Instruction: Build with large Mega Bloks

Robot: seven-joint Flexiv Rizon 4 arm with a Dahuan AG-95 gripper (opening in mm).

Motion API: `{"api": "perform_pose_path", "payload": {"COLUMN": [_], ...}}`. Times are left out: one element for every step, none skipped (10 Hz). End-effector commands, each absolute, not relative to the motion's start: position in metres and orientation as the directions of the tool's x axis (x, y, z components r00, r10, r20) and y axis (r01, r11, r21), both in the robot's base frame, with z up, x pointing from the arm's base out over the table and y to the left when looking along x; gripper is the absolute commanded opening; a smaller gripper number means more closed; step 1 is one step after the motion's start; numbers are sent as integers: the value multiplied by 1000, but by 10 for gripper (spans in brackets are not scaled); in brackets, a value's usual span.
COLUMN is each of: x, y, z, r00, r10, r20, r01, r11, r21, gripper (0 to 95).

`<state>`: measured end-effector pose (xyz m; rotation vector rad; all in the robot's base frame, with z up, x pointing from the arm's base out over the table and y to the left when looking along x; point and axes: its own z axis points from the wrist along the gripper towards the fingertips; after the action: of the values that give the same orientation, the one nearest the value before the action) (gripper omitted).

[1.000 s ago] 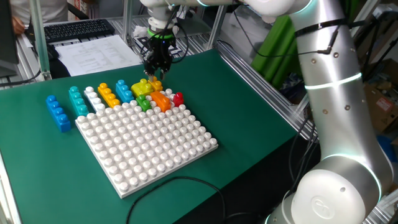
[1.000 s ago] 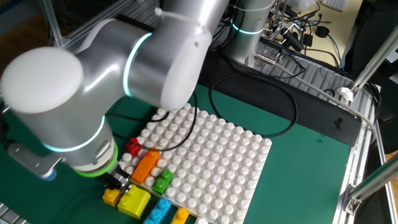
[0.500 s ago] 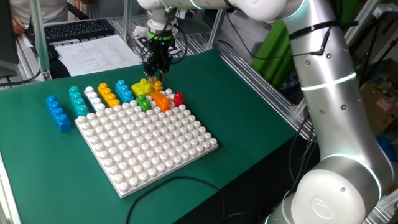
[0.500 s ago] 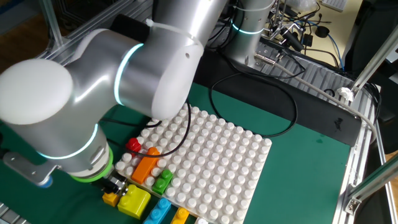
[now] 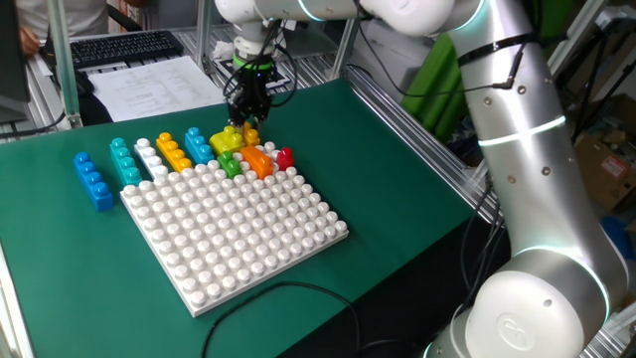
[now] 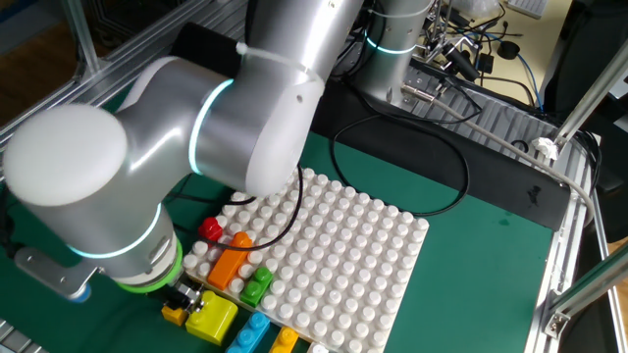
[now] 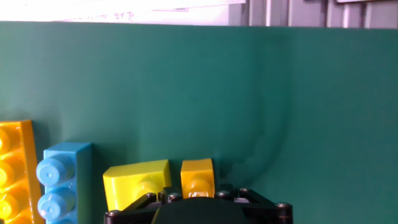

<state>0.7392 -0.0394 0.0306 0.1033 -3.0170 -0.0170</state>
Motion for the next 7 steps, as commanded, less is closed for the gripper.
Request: {"api": "perform_pose_path", "payload": {"x": [736,736,736,736,736,736,735], "y": [-39,-39,-39,-39,-40,-42,-44], "z": [31,30,30,30,33,40,48], "r00": [-990,-990,-990,-990,-990,-988,-987], "r10": [-75,-76,-74,-70,-65,-62,-57], "r20": [121,122,122,122,127,143,153], "r01": [-74,-75,-72,-69,-64,-61,-57], "r11": [997,997,997,998,998,998,998], "r21": [15,15,16,12,10,10,7], "gripper": [0,0,0,0,0,0,0]}}
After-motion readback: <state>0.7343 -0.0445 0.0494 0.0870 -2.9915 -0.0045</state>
